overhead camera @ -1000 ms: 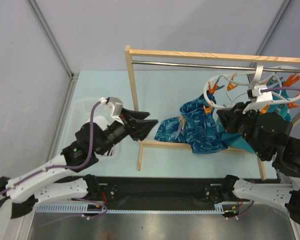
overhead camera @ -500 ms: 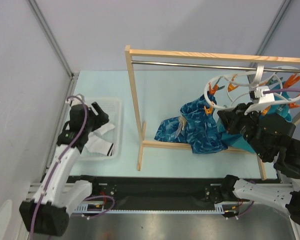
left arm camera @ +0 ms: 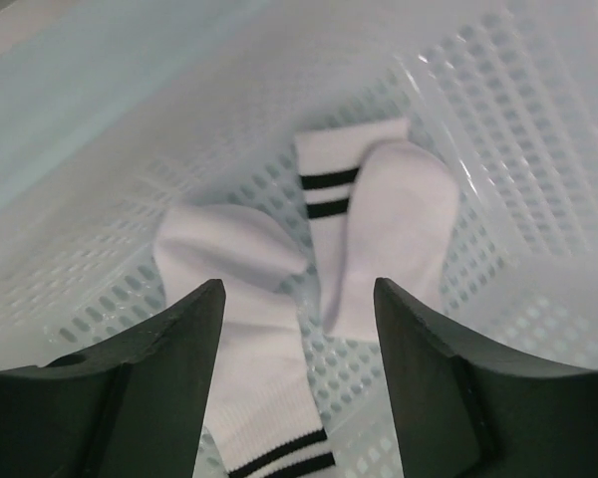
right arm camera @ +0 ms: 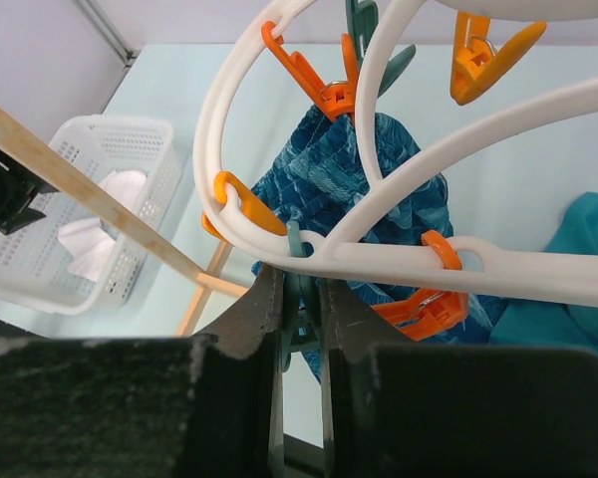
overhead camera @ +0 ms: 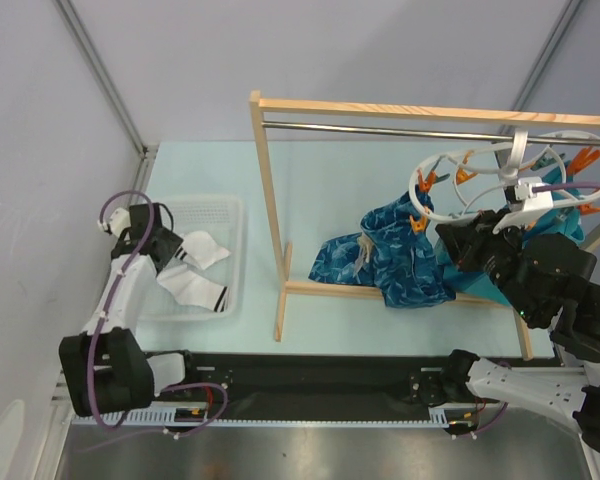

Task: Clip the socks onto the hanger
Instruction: Pick up the sock from the bin.

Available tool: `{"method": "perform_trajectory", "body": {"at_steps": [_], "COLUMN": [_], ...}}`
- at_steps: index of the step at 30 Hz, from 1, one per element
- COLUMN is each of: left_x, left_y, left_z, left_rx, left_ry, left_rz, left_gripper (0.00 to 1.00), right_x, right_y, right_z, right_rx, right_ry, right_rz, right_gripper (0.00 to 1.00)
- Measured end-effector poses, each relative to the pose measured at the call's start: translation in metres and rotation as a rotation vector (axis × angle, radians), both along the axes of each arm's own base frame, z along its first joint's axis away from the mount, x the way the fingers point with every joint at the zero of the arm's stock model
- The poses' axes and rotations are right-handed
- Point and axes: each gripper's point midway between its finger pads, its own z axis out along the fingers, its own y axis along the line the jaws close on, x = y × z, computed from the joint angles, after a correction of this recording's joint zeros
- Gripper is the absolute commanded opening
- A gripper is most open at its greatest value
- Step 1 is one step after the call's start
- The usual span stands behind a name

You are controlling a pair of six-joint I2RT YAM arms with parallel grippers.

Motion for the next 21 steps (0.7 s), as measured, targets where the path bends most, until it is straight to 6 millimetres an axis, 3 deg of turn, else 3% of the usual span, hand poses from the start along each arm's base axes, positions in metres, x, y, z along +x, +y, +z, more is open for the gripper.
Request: {"method": "perform_trajectory", "body": {"at_steps": [4,8,21], "left_x": [-0.004,0.003,0.017], "left_y": [0.023,0.026,0.023], "left_z": [-0.018,-0.030,-0.076], "left_rx": [-0.012,-0.035,-0.100], "left_ry": [0.045,0.047,0.121], "left_rz": [0.122,0.168,0.229], "left_gripper": [0.58,0.40,0.44], "right_x": [-0.002,-0.003,-0.004], "right_y": [-0.001,-0.002,-0.001], "right_z": [-0.001,0.000,0.001], "right_rx": [0.013,0.021,0.026], "right_ry": [-0.007,-0.011,-0.014], "right_rz": [0.003,0.009,0.016], "right_gripper": [0.00,0.00,0.00]}}
